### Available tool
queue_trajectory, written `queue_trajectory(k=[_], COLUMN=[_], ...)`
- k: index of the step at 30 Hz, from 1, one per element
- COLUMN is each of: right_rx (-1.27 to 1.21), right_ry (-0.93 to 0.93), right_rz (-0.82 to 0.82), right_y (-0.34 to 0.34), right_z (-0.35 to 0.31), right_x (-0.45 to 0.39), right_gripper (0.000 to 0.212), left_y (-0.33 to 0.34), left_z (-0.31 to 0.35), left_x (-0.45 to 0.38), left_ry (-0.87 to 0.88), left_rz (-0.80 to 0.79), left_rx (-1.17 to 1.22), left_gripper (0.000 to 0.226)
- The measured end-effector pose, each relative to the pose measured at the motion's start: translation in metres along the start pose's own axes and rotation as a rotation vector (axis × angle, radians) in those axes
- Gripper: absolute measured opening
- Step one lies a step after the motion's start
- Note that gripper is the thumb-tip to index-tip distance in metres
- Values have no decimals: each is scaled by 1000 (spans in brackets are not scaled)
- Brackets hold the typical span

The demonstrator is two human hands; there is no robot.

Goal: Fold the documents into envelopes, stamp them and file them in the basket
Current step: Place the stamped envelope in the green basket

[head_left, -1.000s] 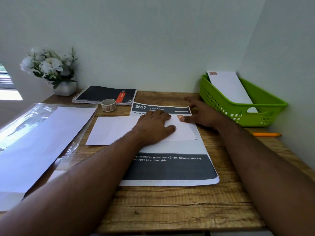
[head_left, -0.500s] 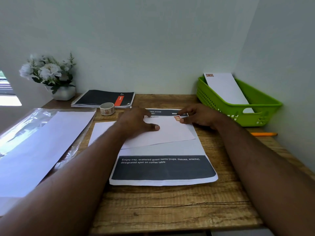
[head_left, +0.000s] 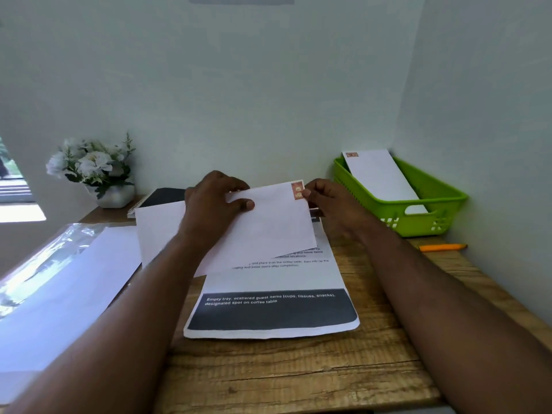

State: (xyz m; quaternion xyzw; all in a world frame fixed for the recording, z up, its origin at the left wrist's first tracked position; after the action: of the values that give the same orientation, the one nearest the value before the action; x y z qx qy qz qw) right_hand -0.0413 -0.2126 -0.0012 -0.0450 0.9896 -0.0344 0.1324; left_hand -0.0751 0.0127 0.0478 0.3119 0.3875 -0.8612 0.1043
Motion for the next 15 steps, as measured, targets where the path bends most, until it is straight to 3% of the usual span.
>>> queue_trajectory(k=[4,8,10,12,15], right_rx=[-81,-193,-245,-273,-217], right_ry=[-57,-206,-268,-327,-383], right_rz=[52,215,291,342,254], right_y=[-2,-27,-44,-62,-66], right_z=[-20,-51,-65,-76,-85], right_x=[5,11,15,22,26], right_gripper=[19,13,19,25,28], left_y=[-28,-77,-96,-99,-75], left_z=[15,57,88,113,138], left_x=[-7,-23,-38,-58,-90], left_ry=[-12,29,57,65,14], left_rz=[85,242,302,331,318], left_rx=[26,68,131,318,691], left_gripper=[18,10,8,11,12])
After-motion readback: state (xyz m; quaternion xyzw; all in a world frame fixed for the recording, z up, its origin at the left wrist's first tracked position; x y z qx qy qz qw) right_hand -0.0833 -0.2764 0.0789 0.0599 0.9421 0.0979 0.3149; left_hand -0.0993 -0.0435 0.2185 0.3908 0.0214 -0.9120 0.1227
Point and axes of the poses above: each hand's wrist, its own x-axis away from the middle knuckle, its own y-axis out of the palm, z = x × y, the point moved 9 cm from there along -x, towards the middle knuckle, and after that the axes turned 4 degrees about -x, right-handed, at the moved point
